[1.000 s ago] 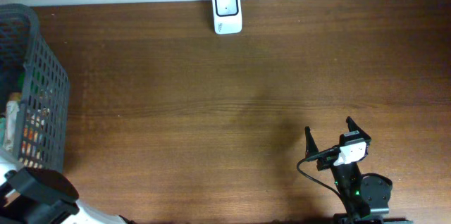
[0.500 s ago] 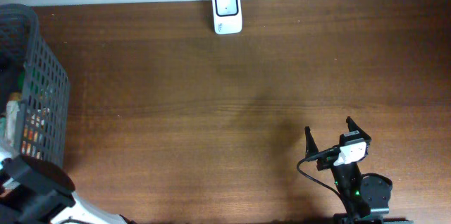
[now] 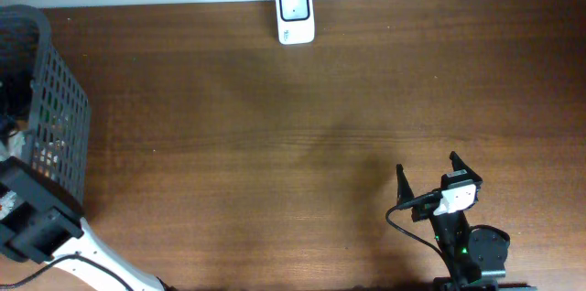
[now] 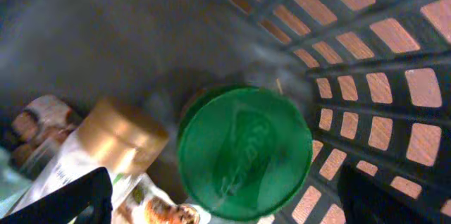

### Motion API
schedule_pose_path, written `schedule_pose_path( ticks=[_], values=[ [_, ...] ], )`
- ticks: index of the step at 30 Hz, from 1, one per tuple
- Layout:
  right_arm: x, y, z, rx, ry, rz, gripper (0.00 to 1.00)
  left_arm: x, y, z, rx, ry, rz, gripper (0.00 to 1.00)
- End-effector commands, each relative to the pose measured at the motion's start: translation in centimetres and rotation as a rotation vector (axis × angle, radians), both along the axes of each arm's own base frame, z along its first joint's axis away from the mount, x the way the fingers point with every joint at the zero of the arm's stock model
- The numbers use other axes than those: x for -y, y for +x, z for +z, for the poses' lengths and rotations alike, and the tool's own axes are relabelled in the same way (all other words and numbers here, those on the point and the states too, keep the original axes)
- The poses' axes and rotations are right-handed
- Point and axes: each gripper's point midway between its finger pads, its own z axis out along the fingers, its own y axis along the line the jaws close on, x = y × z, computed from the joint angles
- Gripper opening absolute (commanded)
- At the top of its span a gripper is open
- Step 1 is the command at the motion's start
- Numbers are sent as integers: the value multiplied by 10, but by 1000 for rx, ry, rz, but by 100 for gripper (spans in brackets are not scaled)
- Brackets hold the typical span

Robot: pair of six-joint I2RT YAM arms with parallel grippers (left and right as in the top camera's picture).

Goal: Scan the item barcode
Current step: 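Reach the left gripper into the basket and grasp the green-lidded jar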

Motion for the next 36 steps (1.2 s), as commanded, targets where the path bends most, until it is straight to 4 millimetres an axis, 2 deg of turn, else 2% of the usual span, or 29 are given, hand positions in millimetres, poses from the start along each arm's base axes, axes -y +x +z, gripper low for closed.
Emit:
schedule_pose_path(
  ticks=[1,5,14,16,18,23,25,27,29,33,36],
  values=[
    [0,0,-3,-4,7,-1,98,4,10,-14,13,-15,-74,100],
    [0,0,-3,-4,7,-1,98,3,12,-34,-13,-27,-96,100],
    [0,0,-3,-4,7,-1,98,2,13,-53,-36,-35,-96,95],
    [0,0,-3,-4,7,-1,98,3,13,-60,-47,-46,-96,91],
    [0,0,-3,-4,7,-1,98,3,12,-62,-52,-51,-96,78],
    [0,0,-3,-4,7,-1,98,3,12,-60,-50,-49,-96,64],
    [0,0,-3,-4,7,-1,98,3,12,-57,-48,-48,-95,62],
    [0,0,-3,-4,7,-1,98,3,12,-49,-36,-37,-96,59],
    [0,0,-3,-4,7,-1,98,1,14,-30,-6,-10,-96,59],
    [0,0,-3,-4,7,-1,98,-1,18,38,95,56,-58,60],
    [0,0,-3,-4,7,-1,98,3,12,85,158,104,-46,59]
  ],
)
